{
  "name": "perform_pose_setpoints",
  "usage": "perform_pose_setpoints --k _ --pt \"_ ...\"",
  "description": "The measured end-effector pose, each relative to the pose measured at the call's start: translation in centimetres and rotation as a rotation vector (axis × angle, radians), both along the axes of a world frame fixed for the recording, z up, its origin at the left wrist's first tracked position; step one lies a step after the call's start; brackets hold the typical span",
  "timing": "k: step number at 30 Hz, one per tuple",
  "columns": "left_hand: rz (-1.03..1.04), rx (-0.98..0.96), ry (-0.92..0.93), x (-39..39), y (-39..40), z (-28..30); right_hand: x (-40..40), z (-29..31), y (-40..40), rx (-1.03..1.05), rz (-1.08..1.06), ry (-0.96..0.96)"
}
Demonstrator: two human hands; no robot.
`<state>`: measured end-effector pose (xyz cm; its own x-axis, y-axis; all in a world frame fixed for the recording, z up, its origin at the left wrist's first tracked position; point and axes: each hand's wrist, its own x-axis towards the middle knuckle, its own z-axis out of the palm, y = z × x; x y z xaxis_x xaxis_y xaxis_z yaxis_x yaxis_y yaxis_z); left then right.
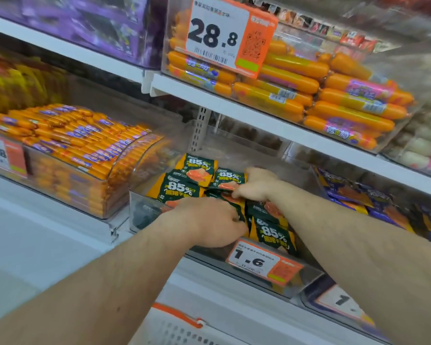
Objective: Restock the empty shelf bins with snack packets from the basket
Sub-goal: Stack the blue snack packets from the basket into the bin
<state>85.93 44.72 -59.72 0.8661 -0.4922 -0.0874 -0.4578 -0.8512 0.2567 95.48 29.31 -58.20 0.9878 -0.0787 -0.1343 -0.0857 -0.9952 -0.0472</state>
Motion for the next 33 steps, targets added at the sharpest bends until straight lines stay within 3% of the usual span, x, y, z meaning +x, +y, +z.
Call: perform_pose_setpoints --k 3,8,14,17,19,23,29,33 --pt "0.069 -0.030 -0.080 1.1 2.5 0.5 0.7 -0.2 2.8 -0.048 0.116 0.025" --pt "0.127 0.141 0.018 2.2 4.8 0.2 0.3 -0.9 2.6 -0.090 0.134 0.179" --pt "0.128 0.174 0.046 2.5 4.3 0.0 1.1 -0.7 4.6 -0.091 0.135 0.008" --pt "0.158 0.152 0.010 2.4 4.3 0.0 2.1 -1.4 7.1 -0.115 0.156 0.041" --pt "0.171 0.149 -0.001 2.1 4.3 0.1 2.4 -2.0 8.0 -0.023 0.139 0.073" --pt "0.180 0.150 -0.029 2.1 4.5 -0.1 2.6 -2.1 8.2 0.203 0.013 -0.103" --pt "0.194 0.144 -0.004 2.0 4.4 0.0 3.1 -2.5 7.7 0.312 -0.051 -0.082" --pt "0.195 0.167 -0.016 2.3 4.3 -0.2 3.2 -3.5 5.4 0.071 -0.101 -0.084"
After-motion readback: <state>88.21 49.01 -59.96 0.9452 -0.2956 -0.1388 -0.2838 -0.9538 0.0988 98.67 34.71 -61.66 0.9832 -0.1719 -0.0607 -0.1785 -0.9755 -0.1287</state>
